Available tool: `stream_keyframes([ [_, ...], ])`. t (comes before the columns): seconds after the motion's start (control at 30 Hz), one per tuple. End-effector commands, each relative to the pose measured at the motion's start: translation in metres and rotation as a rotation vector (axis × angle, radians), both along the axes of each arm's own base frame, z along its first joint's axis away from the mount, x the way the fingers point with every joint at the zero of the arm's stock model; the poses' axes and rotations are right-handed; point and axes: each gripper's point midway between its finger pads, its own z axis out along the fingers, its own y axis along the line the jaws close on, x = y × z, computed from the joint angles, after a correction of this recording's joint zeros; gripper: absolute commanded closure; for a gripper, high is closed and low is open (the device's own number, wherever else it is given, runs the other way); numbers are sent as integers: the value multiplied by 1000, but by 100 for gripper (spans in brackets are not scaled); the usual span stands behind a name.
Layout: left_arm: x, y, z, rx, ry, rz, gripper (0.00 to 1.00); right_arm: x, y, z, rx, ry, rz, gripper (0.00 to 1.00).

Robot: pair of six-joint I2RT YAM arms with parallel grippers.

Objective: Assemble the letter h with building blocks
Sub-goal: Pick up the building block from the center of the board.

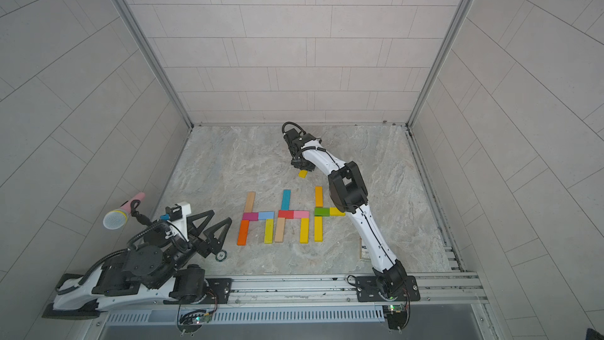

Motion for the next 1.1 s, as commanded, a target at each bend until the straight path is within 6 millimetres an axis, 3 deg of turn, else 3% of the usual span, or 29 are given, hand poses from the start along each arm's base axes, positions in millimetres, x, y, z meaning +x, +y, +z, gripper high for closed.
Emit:
stream_keyframes([
  [0.0,2,4,-2,10,-9,21,0,-17,1,-8,-132,56,183,64],
  [0.17,2,4,-3,13,-8,23,0,-3,23,12,-170,-48,351,71],
  [0.27,3,4,-3,14,-8,26,0,8,35,41,-135,-139,414,75],
  [0.33,3,4,-3,17,-8,27,0,11,44,72,-92,-216,457,76],
  [0.43,3,5,-1,15,-5,27,0,-1,50,116,-32,-296,524,76],
  [0.57,2,3,-2,11,2,20,0,-42,24,148,-30,-282,555,76],
  [0.7,1,2,-1,2,5,12,0,-100,-22,147,-27,-201,525,75],
  [0.9,0,1,0,4,0,-1,0,-194,-91,106,-53,-76,446,74],
  [1.07,-1,1,0,-5,-3,-6,0,-254,-121,71,-7,-17,377,73],
])
